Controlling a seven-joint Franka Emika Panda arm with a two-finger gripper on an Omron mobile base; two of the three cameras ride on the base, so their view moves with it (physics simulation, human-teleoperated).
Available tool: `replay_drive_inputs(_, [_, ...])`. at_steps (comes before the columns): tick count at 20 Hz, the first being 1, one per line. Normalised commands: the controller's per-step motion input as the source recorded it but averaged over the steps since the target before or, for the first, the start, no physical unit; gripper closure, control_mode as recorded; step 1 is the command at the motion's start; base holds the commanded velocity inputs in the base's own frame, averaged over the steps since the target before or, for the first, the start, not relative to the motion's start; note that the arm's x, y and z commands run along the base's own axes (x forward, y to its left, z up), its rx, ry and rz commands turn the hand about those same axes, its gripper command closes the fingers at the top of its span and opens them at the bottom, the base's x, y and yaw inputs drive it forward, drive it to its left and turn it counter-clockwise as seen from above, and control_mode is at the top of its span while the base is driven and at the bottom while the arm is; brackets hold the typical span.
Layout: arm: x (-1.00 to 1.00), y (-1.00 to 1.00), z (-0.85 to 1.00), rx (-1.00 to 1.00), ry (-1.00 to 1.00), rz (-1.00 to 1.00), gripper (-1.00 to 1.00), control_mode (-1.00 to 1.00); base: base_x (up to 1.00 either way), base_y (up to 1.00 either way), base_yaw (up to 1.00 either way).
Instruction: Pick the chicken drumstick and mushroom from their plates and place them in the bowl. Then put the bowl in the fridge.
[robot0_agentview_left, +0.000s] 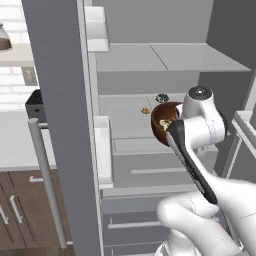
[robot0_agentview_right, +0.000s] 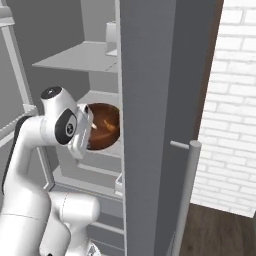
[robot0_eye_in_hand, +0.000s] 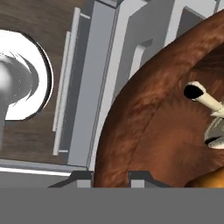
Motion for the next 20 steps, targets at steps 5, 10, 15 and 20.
replay_drive_inputs(5, [0.47, -0.01, -0.23, -0.09, -0.22, 0.04, 1.00, -1.00, 0.00, 0.00, 0.00])
replay_drive_inputs(10, [0.75, -0.02, 0.03, 0.00, 0.00, 0.01, 1.00, -1.00, 0.00, 0.00, 0.00])
replay_drive_inputs(15, [0.91, -0.03, 0.02, 0.00, 0.05, 0.00, 1.00, -1.00, 0.00, 0.00, 0.00])
replay_drive_inputs(20, [0.78, 0.00, -0.11, -0.04, 0.04, 0.00, 1.00, -1.00, 0.00, 0.00, 0.00])
